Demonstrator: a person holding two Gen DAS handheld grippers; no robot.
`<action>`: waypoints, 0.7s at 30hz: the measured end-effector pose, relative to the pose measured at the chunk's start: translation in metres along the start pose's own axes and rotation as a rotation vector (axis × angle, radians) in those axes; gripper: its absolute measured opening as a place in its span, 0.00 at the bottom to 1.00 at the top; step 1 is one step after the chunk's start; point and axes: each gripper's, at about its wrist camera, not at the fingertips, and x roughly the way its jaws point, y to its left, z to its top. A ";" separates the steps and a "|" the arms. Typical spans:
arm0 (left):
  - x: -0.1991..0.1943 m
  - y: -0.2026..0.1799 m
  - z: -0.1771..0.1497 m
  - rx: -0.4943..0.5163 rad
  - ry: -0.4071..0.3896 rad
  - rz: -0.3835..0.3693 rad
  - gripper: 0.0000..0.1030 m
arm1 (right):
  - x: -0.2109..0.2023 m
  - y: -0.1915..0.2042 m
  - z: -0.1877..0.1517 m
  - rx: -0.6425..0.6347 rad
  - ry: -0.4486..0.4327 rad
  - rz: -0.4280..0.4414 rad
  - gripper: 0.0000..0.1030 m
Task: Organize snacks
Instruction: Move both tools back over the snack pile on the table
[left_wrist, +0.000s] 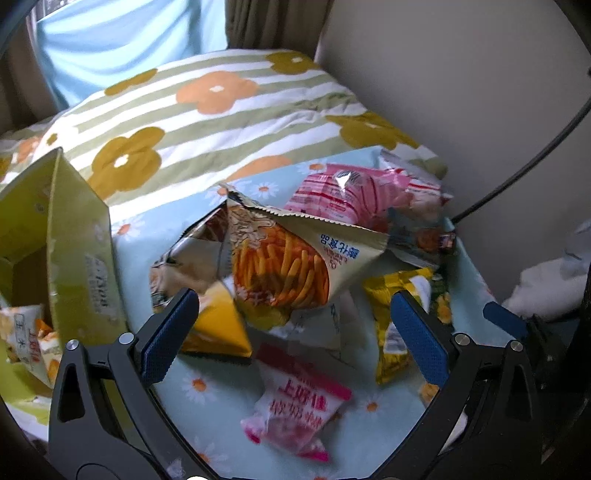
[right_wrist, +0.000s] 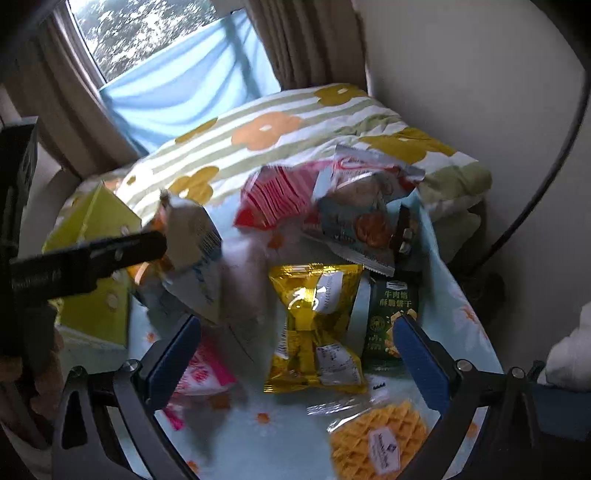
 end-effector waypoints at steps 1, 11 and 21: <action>0.005 -0.001 0.000 0.004 0.006 0.007 1.00 | 0.005 -0.002 -0.001 -0.003 0.004 0.006 1.00; 0.051 -0.014 0.010 0.077 0.065 0.064 0.99 | 0.031 -0.003 -0.007 0.005 0.032 -0.029 1.00; 0.069 -0.002 0.013 0.072 0.097 0.059 0.73 | 0.040 0.000 -0.005 0.007 0.045 -0.076 1.00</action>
